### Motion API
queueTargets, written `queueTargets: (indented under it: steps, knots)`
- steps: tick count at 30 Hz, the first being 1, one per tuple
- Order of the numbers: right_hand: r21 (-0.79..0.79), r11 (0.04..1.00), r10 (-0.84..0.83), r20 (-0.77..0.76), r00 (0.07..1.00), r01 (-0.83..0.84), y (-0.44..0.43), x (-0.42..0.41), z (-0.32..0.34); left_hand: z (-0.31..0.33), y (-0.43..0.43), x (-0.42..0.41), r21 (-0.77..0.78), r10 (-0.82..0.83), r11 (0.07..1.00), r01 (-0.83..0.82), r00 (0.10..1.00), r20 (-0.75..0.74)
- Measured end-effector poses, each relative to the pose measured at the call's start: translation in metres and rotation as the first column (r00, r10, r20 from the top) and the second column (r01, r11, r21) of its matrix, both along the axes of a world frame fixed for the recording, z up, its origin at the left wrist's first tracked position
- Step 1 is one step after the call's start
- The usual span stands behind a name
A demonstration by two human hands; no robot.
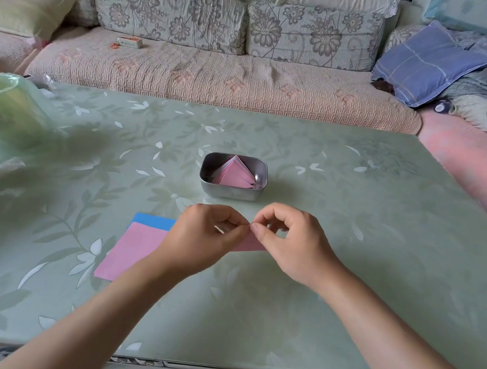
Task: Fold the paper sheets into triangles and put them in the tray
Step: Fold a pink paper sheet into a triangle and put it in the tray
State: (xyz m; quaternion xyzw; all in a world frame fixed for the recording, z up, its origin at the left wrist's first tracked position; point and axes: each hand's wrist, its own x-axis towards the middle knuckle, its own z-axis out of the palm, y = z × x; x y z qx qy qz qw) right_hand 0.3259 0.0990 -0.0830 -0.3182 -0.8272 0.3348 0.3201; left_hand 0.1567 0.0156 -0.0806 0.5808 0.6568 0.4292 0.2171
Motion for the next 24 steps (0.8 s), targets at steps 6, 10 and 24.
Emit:
queueTargets:
  steps: [6, 10, 24]
  knots:
    - [-0.022, 1.000, 0.013, -0.016, 1.000, -0.014, -0.003, 0.000, 0.002, -0.002, -0.002, 0.005, 0.028, -0.030, 0.999, 0.030, 0.999, 0.017]
    - [-0.076, 0.997, 0.017, -0.075, 0.997, -0.023, -0.005, 0.001, 0.007, 0.001, -0.001, 0.004, 0.040, -0.035, 0.999, 0.034, 0.999, 0.018]
    - [-0.154, 0.982, -0.136, -0.209, 0.968, 0.104, 0.017, 0.012, 0.010, -0.007, -0.004, -0.030, -0.095, -0.031, 0.995, 0.006, 0.965, -0.262]
